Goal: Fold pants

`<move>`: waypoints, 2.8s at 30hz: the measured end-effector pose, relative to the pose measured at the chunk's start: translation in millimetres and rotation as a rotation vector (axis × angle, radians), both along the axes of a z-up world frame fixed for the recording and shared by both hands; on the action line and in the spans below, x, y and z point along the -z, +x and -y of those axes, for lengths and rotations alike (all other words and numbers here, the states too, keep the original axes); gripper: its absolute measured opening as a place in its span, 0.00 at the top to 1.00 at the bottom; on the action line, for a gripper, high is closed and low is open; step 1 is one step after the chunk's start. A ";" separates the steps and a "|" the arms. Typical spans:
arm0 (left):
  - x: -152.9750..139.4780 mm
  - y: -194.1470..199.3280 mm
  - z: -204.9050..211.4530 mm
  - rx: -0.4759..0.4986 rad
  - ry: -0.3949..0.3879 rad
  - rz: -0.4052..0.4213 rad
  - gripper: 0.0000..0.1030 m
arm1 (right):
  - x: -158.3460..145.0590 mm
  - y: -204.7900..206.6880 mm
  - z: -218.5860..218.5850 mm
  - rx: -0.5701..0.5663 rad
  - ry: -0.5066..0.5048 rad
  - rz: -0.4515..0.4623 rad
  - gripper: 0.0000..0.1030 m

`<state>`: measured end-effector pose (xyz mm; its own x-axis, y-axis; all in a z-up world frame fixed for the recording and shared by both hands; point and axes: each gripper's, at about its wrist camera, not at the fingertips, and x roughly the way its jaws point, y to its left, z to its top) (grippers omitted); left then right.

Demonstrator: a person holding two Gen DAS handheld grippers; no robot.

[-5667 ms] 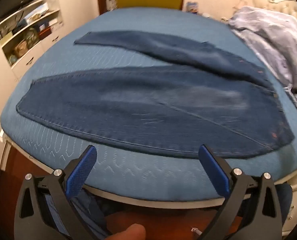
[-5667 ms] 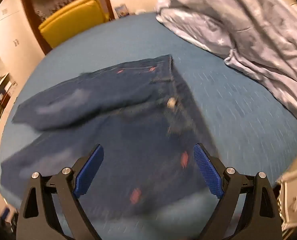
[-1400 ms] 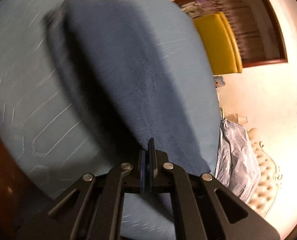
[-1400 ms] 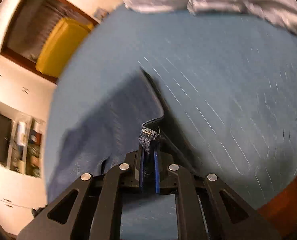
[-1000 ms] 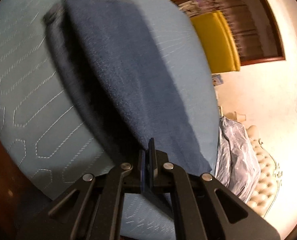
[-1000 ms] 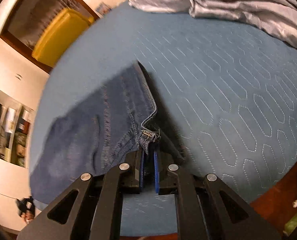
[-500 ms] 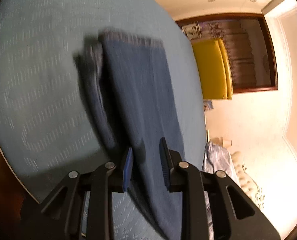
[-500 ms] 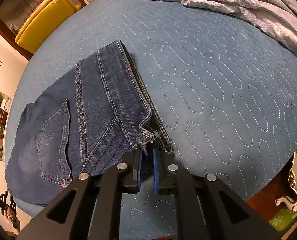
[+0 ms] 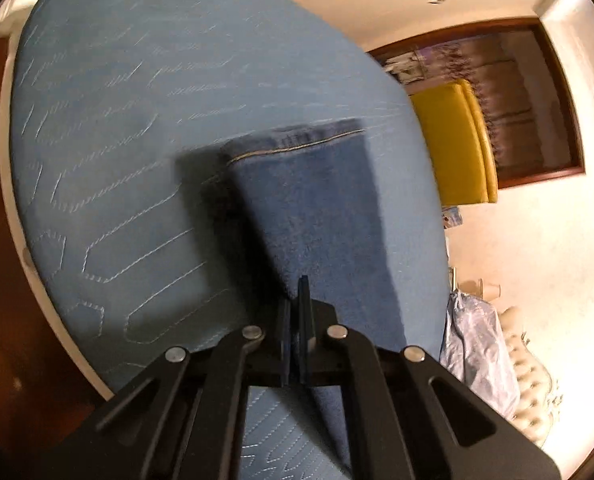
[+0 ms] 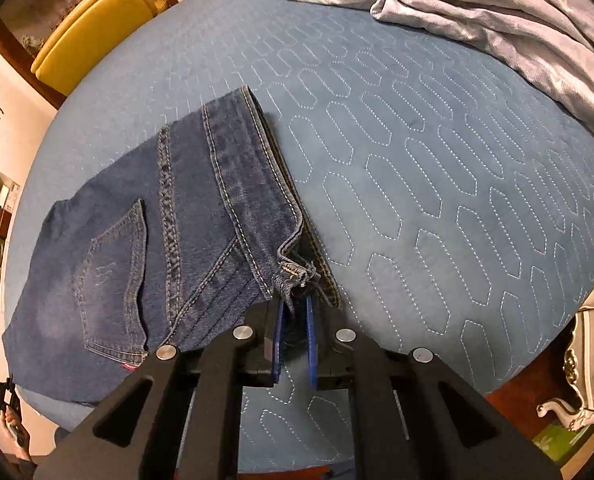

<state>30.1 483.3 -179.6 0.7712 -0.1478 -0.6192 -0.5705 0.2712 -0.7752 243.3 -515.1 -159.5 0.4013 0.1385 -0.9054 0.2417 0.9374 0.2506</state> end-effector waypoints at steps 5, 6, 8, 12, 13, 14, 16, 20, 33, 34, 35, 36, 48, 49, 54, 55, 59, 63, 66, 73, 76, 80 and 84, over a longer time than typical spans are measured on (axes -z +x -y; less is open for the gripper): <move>5.2 8.4 -1.7 0.021 0.018 -0.040 0.97 | -0.4 0.6 5.9 0.004 0.013 0.010 0.94; 7.1 12.3 -1.2 0.021 0.012 -0.040 0.97 | 3.2 1.5 6.6 0.003 0.012 0.005 0.94; 7.2 15.2 -0.4 0.020 0.013 -0.040 0.95 | 7.6 0.3 4.4 -0.004 -0.007 0.005 0.95; 3.4 18.9 1.9 0.035 0.047 -0.050 0.95 | 9.0 0.1 -7.8 -0.025 -0.101 0.015 0.95; 1.8 20.2 2.7 0.038 0.055 -0.055 0.94 | 8.9 -0.7 -10.0 -0.028 -0.117 0.018 0.95; -0.2 22.1 4.0 0.036 0.065 -0.064 0.94 | 8.8 -1.2 -12.6 -0.038 -0.139 0.023 0.94; -5.1 19.2 7.8 0.024 0.086 -0.084 0.92 | 6.0 -3.9 -15.8 -0.055 -0.173 0.037 0.93; -24.3 8.7 15.4 -0.027 0.240 -0.205 0.60 | -3.0 -16.3 -14.3 -0.037 -0.260 0.051 0.46; -97.1 139.1 247.4 0.414 1.078 -0.219 0.49 | -62.2 72.5 -137.2 -0.301 -0.240 0.331 0.39; -95.4 151.8 279.6 0.496 1.063 -0.183 0.50 | -51.8 88.0 -143.8 -0.309 -0.238 0.312 0.39; -94.6 158.9 303.7 0.546 1.063 -0.156 0.52 | -33.4 109.2 -149.6 -0.312 -0.236 0.269 0.43; -93.7 167.1 339.6 0.613 1.085 -0.125 0.58 | -20.1 121.8 -150.2 -0.306 -0.250 0.240 0.47; -81.6 260.5 634.5 1.073 1.029 0.178 0.68 | -7.7 96.6 -149.2 -0.197 -0.378 0.319 0.44; -76.5 273.1 649.9 1.095 0.996 0.182 0.68 | -11.3 80.7 -145.9 -0.160 -0.375 0.328 0.27; -20.5 335.3 731.6 1.187 0.960 0.069 0.68 | 12.4 43.4 -125.8 -0.093 -0.380 0.209 0.21; -9.0 343.9 741.2 1.203 0.981 0.031 0.68 | 18.0 36.1 -122.6 -0.101 -0.359 0.203 0.21; -0.9 358.9 747.0 1.191 0.993 0.015 0.62 | 22.1 17.1 -127.7 -0.114 -0.372 0.223 0.21; -8.2 354.3 735.7 1.166 0.955 0.014 0.56 | 25.8 18.1 -122.5 -0.109 -0.358 0.224 0.21; -28.5 328.9 722.2 1.122 0.945 0.043 0.58 | 26.1 22.8 -118.3 -0.113 -0.349 0.227 0.21; -31.2 226.3 712.1 1.078 0.926 0.038 0.58 | 25.6 24.6 -118.6 -0.115 -0.351 0.227 0.21; -15.3 190.2 709.3 1.087 0.962 0.009 0.57 | 25.8 24.5 -119.3 -0.118 -0.350 0.226 0.21; -15.0 173.5 704.1 1.071 0.996 0.040 0.57 | 25.8 24.8 -123.3 -0.111 -0.369 0.224 0.20; -15.7 169.3 705.3 1.058 1.033 0.050 0.57 | 22.1 22.7 -135.6 -0.093 -0.446 0.216 0.19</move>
<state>199.4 -222.0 -164.0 0.6117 -0.1625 -0.7742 0.2601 0.9656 0.0029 266.0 -379.5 -181.7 0.5903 -0.1987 -0.7823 0.1389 0.9798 -0.1441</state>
